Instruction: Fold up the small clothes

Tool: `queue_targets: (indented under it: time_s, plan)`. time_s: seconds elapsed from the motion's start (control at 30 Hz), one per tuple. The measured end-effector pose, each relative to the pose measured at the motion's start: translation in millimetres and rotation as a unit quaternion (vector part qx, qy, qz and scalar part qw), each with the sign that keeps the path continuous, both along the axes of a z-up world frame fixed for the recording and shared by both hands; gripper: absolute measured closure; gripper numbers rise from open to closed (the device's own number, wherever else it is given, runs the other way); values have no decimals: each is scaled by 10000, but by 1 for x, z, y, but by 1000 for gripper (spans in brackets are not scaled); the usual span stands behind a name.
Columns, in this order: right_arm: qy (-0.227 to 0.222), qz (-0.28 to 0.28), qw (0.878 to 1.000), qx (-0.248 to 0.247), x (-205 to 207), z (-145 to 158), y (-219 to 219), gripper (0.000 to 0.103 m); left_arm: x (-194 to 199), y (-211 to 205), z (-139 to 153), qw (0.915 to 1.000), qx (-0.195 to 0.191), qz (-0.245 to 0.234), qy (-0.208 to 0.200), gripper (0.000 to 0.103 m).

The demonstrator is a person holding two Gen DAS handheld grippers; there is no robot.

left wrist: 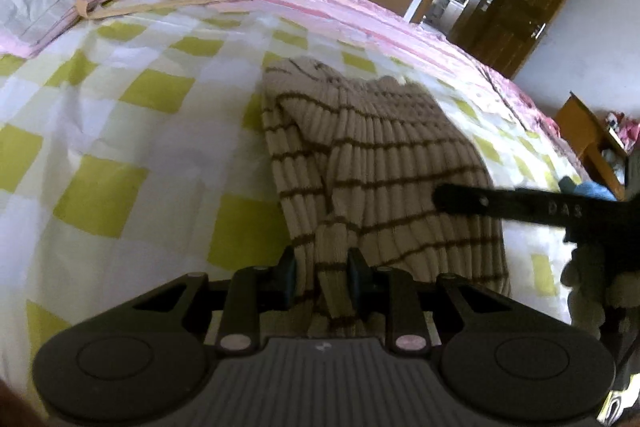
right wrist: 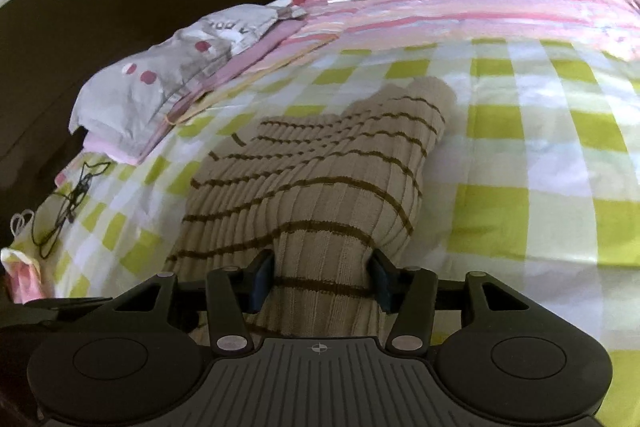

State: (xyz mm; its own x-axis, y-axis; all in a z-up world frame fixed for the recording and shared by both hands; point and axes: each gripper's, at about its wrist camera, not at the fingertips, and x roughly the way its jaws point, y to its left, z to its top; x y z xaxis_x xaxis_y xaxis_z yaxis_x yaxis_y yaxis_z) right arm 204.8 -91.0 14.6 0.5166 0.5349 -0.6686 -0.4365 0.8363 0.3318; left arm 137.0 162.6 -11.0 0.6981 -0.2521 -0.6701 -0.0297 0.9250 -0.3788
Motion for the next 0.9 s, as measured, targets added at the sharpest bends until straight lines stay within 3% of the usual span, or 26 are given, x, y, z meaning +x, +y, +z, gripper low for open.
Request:
queue_targets:
  time_s: [0.3, 0.47, 0.67, 0.9]
  plan:
    - [-272, -353, 9988, 211, -1, 20, -13, 51, 25, 6, 28, 9972, 402, 211, -591, 72]
    - [-386, -477, 9981, -28, 14, 16, 4, 51, 49, 1, 35, 9948, 507, 154, -870, 72]
    - [-354, -615, 9974, -113, 25, 8, 9, 53, 87, -6, 20, 9933, 843, 133, -776, 72]
    - [-256, -683, 9973, -121, 28, 4, 10, 53, 94, -8, 18, 9927, 981, 93, -694, 72]
